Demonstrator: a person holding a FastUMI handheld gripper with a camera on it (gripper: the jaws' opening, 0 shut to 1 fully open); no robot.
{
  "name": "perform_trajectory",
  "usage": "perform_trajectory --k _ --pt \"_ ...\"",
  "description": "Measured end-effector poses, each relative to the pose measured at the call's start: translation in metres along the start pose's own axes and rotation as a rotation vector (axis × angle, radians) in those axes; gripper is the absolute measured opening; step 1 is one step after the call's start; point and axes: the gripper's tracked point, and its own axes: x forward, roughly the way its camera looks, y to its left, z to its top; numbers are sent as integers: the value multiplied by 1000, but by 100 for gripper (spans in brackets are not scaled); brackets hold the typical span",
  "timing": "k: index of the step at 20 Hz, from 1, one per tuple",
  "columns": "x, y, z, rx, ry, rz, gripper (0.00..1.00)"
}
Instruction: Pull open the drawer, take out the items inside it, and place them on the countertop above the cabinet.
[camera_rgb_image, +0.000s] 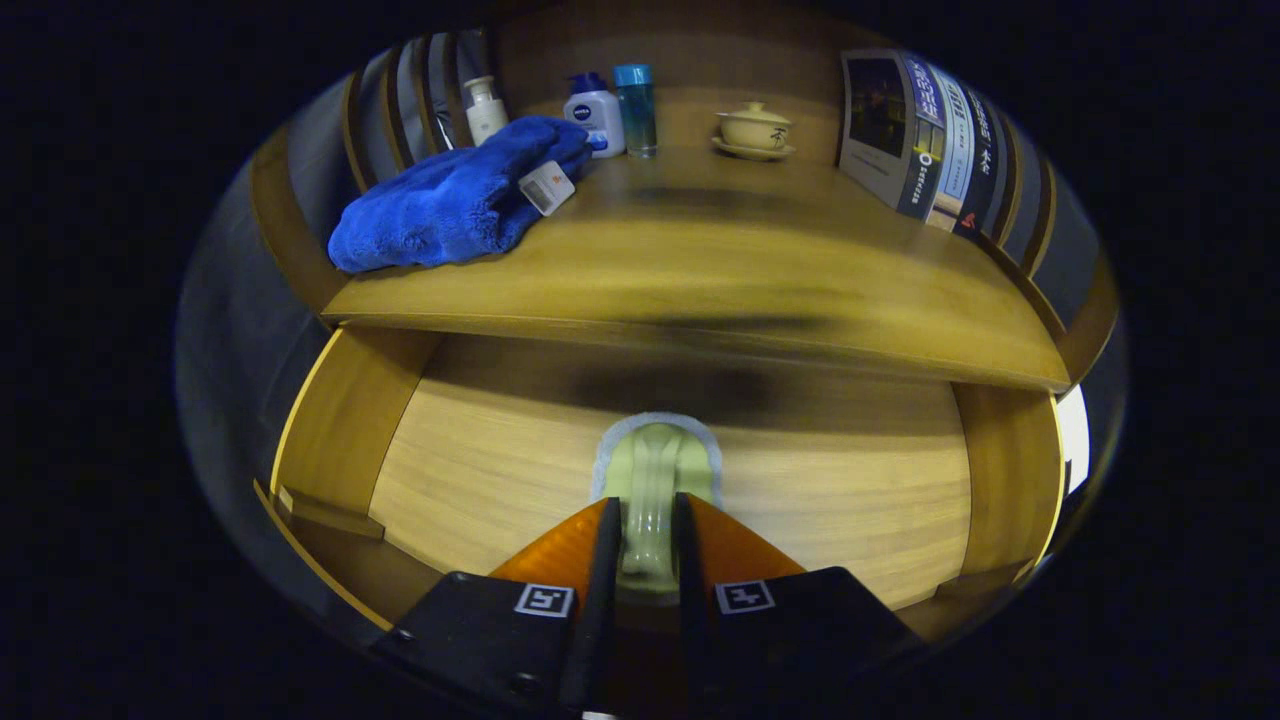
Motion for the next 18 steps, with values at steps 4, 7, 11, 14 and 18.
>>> perform_trajectory --k 4,7,11,14,18 --pt "13 -1 2 7 5 -3 37" --pt "11 -7 8 5 -42 -21 25" --pt "-3 -11 14 36 -93 -12 25" --pt "-25 -16 22 28 -148 -15 25" --pt "-57 -15 27 20 -211 7 25"
